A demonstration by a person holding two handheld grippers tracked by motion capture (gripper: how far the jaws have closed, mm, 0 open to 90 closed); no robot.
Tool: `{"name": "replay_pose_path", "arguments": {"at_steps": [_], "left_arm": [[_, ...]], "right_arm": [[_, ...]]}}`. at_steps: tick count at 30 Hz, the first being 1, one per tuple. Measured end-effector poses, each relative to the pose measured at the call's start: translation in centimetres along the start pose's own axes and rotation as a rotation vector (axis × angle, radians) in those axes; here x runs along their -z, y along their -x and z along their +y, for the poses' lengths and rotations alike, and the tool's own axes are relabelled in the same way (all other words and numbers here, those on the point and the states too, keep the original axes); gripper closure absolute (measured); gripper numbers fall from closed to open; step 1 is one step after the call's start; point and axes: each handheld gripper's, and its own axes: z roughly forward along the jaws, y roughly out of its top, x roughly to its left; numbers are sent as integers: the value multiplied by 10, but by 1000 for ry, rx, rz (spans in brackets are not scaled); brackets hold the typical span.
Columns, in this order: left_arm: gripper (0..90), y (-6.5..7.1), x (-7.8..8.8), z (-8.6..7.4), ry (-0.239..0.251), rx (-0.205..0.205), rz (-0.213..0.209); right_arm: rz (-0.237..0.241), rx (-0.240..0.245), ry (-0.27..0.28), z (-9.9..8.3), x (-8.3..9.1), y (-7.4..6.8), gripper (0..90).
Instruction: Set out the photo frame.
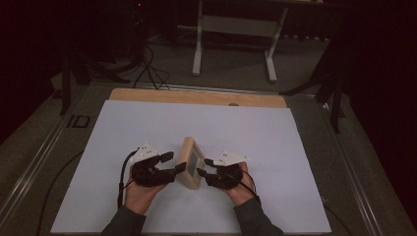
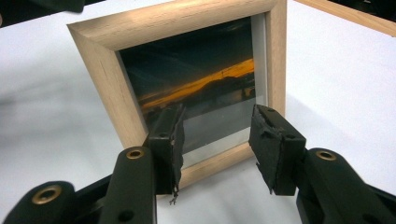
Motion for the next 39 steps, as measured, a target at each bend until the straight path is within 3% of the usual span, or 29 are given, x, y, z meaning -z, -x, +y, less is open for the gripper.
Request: {"name": "replay_pose_path", "arguments": {"at_steps": [11, 19, 39], "left_arm": [[321, 7, -18, -9, -76, 2, 38], [372, 7, -27, -14, -129, 12, 30], [463, 6, -30, -15, -142, 33, 17]], "right_arm": [[-7, -9, 5, 1, 2, 3, 538], [-13, -13, 12, 1, 4, 4, 535], [-26, -13, 33, 5, 10, 7, 530]]}}
